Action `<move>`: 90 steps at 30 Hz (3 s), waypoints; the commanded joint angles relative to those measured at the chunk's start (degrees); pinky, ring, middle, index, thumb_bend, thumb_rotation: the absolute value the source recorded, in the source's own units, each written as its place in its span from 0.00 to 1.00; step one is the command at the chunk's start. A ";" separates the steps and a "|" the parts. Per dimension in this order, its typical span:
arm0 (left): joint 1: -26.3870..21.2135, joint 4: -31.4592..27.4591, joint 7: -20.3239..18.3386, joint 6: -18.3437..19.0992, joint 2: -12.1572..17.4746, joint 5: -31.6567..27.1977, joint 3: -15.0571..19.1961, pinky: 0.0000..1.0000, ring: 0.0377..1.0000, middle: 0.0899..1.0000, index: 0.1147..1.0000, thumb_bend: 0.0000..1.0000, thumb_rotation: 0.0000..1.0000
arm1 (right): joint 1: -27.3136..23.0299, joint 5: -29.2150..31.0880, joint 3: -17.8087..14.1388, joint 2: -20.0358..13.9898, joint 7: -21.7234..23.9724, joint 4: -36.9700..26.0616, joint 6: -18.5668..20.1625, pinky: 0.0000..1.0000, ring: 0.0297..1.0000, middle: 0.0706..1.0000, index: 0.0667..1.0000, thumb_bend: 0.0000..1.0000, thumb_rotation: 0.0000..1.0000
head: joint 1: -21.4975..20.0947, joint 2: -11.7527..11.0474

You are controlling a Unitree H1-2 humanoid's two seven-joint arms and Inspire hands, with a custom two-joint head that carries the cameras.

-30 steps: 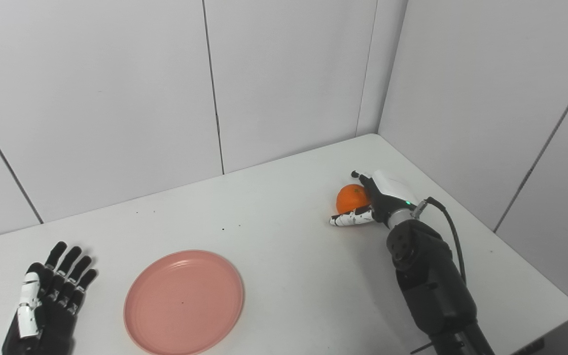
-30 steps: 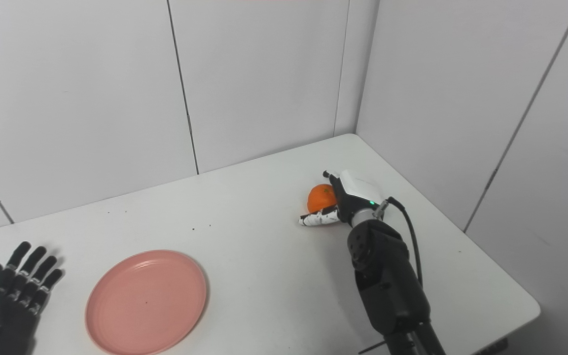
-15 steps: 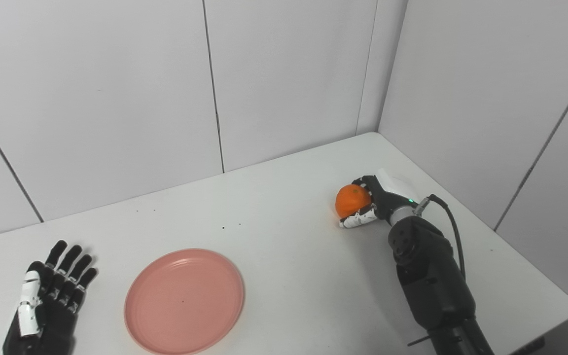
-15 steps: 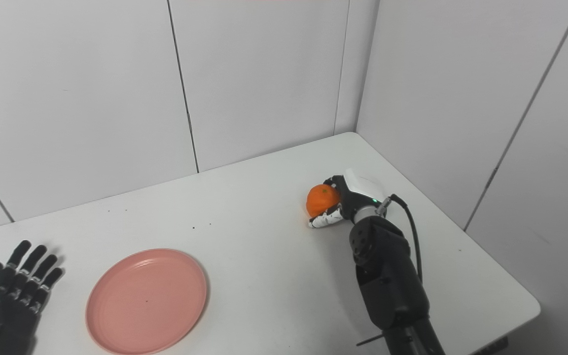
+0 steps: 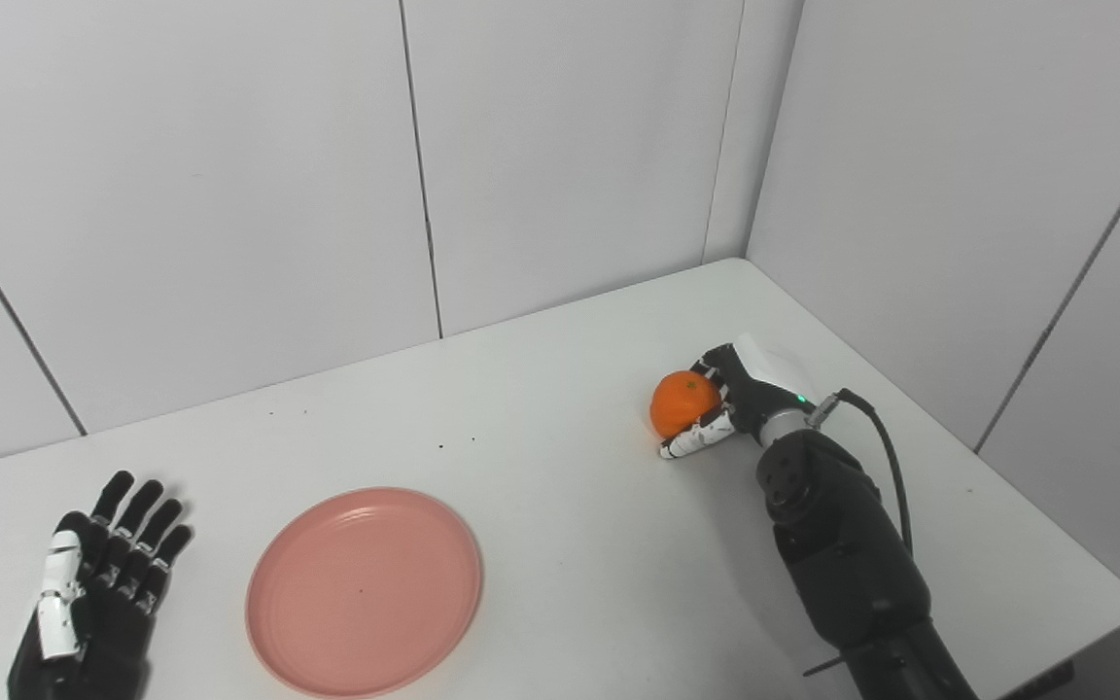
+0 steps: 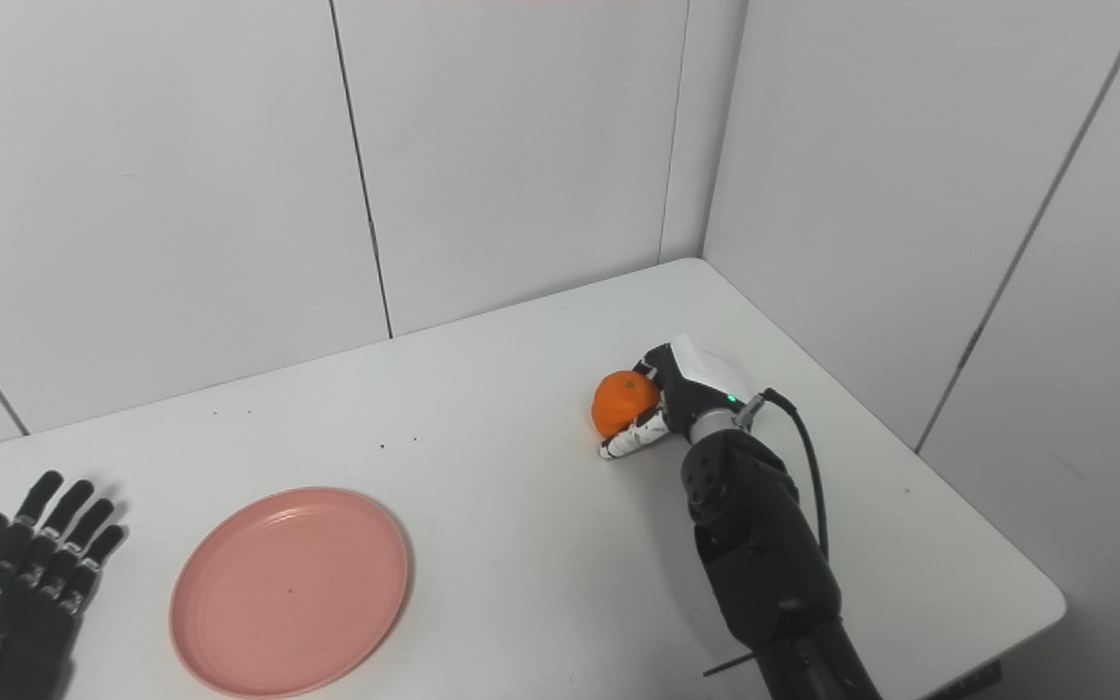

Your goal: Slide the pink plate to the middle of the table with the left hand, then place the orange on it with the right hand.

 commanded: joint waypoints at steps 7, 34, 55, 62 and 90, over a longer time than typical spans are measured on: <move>0.69 -0.39 0.64 0.70 -0.79 0.84 -0.61 0.95 0.93 0.94 0.93 0.36 1.00 | -1.55 2.70 -0.63 -1.25 -3.75 -3.68 -0.19 0.35 0.40 0.45 0.45 0.51 0.14 | 2.01 0.06; 2.85 -8.80 9.60 4.59 -10.11 9.94 -7.05 0.90 0.90 0.91 0.90 0.38 1.00 | -3.04 10.70 15.58 2.31 -2.53 -20.61 -4.14 0.34 0.40 0.43 0.45 0.51 0.13 | 33.97 4.21; 2.47 -6.74 11.41 2.52 -12.32 13.26 -7.91 0.86 0.88 0.89 0.88 0.36 1.00 | -6.26 9.96 29.27 10.73 -4.25 -12.81 -6.69 0.30 0.37 0.41 0.45 0.51 0.13 | 38.47 2.09; 2.66 -7.06 11.28 2.53 -11.76 12.93 -7.14 0.86 0.88 0.90 0.89 0.37 1.00 | -7.75 9.09 32.14 12.24 -5.12 -9.74 -7.55 0.30 0.37 0.41 0.45 0.51 0.13 | 36.36 2.11; 2.75 -8.31 10.97 2.41 -10.69 12.73 -6.09 0.86 0.88 0.89 0.89 0.39 1.00 | -6.39 3.84 40.15 13.91 -5.84 -3.84 -7.08 0.26 0.33 0.41 0.45 0.51 0.13 | 32.94 4.35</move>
